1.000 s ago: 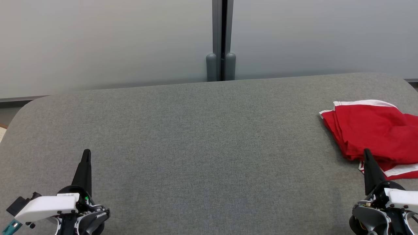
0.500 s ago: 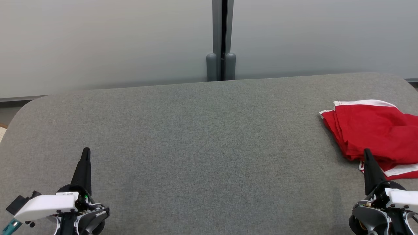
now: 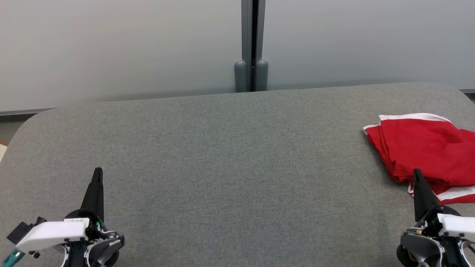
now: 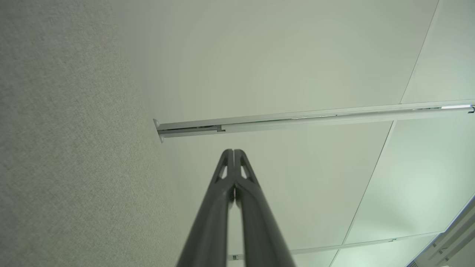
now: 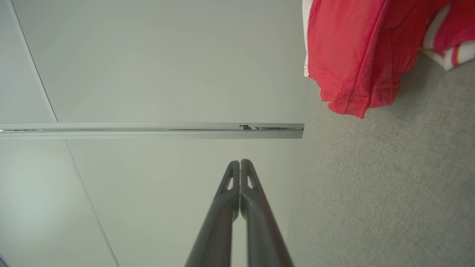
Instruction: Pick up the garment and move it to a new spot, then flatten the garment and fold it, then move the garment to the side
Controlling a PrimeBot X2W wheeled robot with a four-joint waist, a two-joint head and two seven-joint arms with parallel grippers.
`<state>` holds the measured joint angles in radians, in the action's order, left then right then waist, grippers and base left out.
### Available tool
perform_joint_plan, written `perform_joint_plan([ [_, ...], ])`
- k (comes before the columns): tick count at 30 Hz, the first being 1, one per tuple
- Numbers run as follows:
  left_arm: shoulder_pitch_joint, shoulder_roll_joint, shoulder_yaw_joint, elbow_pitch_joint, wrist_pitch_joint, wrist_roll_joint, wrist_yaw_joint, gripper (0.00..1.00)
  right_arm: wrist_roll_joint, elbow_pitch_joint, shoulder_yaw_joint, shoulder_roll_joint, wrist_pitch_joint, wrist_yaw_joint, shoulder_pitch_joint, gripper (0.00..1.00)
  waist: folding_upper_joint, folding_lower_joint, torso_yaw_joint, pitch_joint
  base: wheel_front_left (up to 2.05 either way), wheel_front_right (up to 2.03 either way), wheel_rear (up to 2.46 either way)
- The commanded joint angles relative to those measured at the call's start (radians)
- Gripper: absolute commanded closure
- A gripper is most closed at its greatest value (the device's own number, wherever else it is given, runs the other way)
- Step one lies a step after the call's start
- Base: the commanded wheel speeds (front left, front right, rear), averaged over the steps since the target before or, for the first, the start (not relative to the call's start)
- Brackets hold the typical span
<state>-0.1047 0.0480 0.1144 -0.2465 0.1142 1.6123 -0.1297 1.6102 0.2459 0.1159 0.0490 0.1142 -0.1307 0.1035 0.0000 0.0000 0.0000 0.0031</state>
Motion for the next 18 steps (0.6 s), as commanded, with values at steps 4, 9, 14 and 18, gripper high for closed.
perform_joint_plan([
  [4,-0.009,0.002,0.004,0.003,0.003,0.001,-0.005,1.00,0.005,-0.004,0.000,0.001,0.003,0.000,0.008,1.00,0.0000,0.0000,0.000,0.000,0.00,0.00,0.00],
  [9,-0.009,0.002,0.004,0.003,0.003,0.001,-0.005,1.00,0.005,-0.004,0.000,0.001,0.003,0.000,0.008,1.00,0.0000,0.0000,0.000,0.000,0.00,0.00,0.00],
  [14,-0.009,0.002,0.004,0.003,0.003,0.001,-0.005,1.00,0.005,-0.004,0.000,0.001,0.003,0.000,0.008,1.00,0.0000,0.0000,0.000,0.000,0.00,0.00,0.00],
  [18,-0.009,0.002,0.004,0.003,0.003,0.001,-0.005,1.00,0.005,-0.004,0.000,0.001,0.003,0.000,0.008,1.00,0.0000,0.0000,0.000,0.000,0.00,0.00,0.00],
])
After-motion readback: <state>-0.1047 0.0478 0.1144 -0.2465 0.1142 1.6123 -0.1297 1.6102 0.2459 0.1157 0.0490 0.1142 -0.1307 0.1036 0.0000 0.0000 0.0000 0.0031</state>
